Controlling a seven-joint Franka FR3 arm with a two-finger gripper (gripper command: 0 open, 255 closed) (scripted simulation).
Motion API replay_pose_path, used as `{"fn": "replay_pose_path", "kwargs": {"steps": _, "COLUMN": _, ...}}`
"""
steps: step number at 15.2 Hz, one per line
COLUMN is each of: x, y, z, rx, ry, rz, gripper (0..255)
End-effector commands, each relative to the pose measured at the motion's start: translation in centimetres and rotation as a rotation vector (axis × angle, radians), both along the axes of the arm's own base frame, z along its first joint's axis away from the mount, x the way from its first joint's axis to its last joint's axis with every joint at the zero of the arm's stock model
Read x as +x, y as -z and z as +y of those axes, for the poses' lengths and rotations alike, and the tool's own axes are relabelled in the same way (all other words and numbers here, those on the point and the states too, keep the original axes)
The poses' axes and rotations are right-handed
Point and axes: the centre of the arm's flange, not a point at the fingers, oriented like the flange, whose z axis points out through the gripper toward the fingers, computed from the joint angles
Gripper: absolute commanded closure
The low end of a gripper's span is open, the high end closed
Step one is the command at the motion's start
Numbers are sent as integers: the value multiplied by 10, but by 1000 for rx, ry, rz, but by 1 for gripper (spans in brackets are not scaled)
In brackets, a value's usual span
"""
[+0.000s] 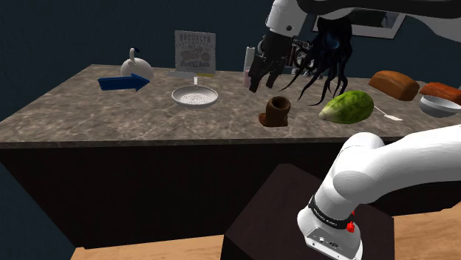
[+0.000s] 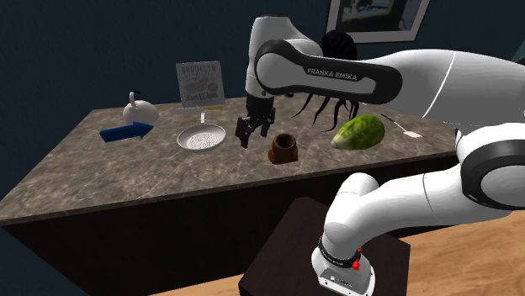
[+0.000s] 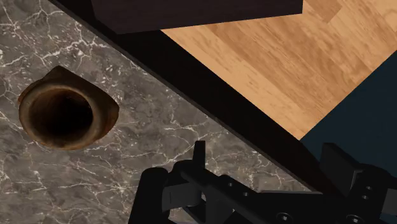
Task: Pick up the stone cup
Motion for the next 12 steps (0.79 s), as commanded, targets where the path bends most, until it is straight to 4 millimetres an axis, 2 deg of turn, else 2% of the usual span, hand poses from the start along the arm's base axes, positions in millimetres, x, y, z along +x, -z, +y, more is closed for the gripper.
{"fn": "replay_pose_path", "kwargs": {"steps": 1, "x": 0, "y": 0, "z": 0, "rx": 0, "ry": 0, "rz": 0, "gripper": 0}}
{"fn": "replay_pose_path", "kwargs": {"steps": 12, "x": 1, "y": 59, "z": -117, "rx": -89, "ry": 93, "rz": 9, "gripper": 0}}
